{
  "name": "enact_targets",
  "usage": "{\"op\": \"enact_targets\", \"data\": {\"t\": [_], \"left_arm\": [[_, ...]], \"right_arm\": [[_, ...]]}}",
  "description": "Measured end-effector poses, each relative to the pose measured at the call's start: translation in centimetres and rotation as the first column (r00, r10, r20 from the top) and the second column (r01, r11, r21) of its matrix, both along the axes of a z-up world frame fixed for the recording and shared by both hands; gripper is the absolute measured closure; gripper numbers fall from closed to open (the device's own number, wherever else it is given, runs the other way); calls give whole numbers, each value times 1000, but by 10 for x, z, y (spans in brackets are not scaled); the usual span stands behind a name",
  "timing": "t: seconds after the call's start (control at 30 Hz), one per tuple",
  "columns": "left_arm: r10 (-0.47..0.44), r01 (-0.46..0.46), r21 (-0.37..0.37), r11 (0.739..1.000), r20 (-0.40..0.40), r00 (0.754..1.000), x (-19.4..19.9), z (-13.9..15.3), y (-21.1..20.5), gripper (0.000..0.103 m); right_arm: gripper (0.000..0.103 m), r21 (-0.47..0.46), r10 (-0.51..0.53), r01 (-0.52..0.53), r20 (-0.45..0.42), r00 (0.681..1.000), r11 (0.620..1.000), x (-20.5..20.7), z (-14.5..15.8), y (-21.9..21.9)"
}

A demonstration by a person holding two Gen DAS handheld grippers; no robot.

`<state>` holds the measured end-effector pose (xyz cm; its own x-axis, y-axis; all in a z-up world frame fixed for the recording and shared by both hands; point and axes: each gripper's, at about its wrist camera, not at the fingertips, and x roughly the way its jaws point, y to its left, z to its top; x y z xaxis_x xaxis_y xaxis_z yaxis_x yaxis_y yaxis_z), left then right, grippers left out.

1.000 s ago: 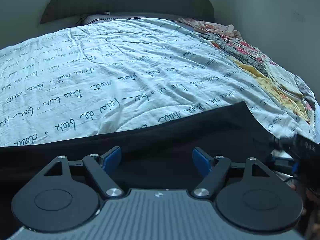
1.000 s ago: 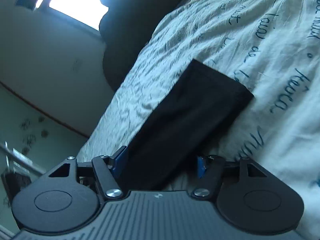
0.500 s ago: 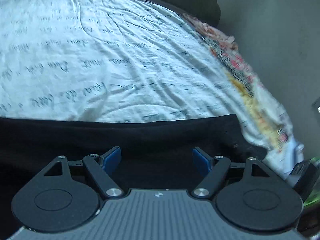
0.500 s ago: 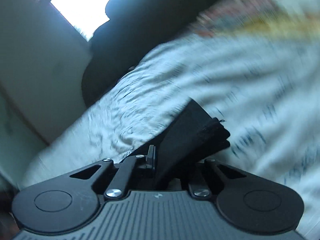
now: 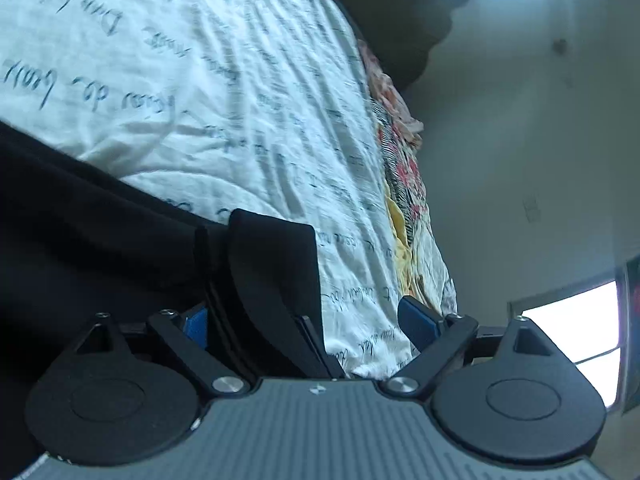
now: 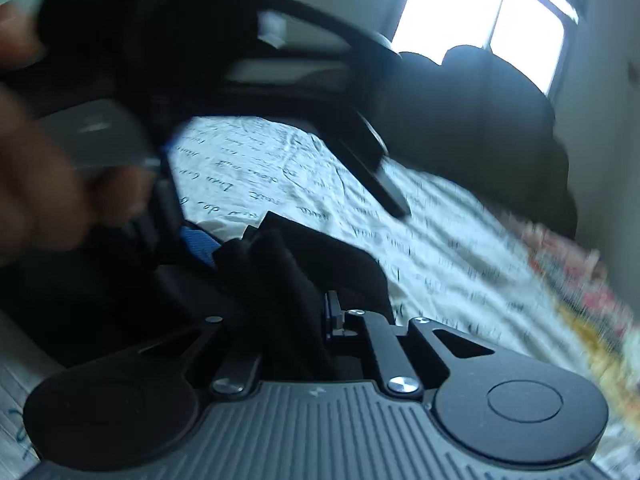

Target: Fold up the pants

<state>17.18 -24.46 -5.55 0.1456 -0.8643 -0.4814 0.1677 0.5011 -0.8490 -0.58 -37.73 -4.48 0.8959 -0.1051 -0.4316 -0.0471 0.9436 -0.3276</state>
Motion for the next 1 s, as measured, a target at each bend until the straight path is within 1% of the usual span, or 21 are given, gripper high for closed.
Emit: {"op": "enact_targets", "data": {"t": [0.03,0.07,0.1,0.13,0.17,0.2,0.23,0.27,0.33,0.43,0.53,0.67,0.73,0.77,0.8,0.87,0.93,1.0], "left_arm": [[7,-7,-11,1000,-19,1000,2,-3,1,15],[12,-13,-16,1000,-33,999,4,-6,3,19],[19,-20,-14,1000,-40,999,5,-8,4,29],[23,-23,-5,1000,-41,999,6,-9,6,36],[21,-21,7,1000,-39,999,6,-10,8,54],[17,-16,21,1000,-42,999,7,-11,8,68],[18,-17,25,1000,-43,999,7,-13,9,72],[16,-15,33,999,-39,999,8,-13,10,81],[12,-11,51,999,-17,1000,7,-12,9,88],[-2,-5,94,996,66,998,1,-6,9,90],[-23,3,143,990,139,990,-5,3,9,92],[-60,-1,232,973,257,965,-15,21,18,92],[-90,-7,292,956,318,944,-21,30,26,92],[-110,-14,331,944,353,929,-25,35,30,92],[-134,-23,380,925,381,915,-26,38,30,92],[-168,-42,459,888,407,898,-28,41,35,92],[-196,-45,495,868,424,885,-30,45,45,92],[-223,-54,520,852,455,862,-33,51,54,91]], "right_arm": [[96,-7,2,-2,4,1000,1000,0,0,2],[96,-6,0,0,7,1000,1000,0,-1,3],[96,-6,-7,7,16,1000,1000,1,-1,5],[96,-7,-16,16,28,999,1000,0,0,5],[96,-9,-22,22,35,999,1000,0,0,5],[96,-12,-26,27,38,999,1000,0,0,8],[96,-15,-31,31,43,999,999,-1,1,8],[96,-21,-32,33,45,998,999,-1,1,8],[93,-53,-32,34,24,999,998,2,-3,11],[92,-107,-23,25,20,1000,994,-3,-9,20],[92,-144,-15,18,17,1000,989,-4,-12,26],[92,-82,22,-23,-9,1000,996,-6,-3,34],[93,-78,45,-44,1,999,996,-7,3,42],[93,-65,58,-58,3,998,996,-6,6,46],[93,-44,72,-72,2,997,996,-4,7,48],[93,0,102,-102,-14,995,995,3,7,53],[93,24,130,-129,-38,991,991,11,7,60],[93,30,160,-159,-43,986,987,13,13,70]]}}
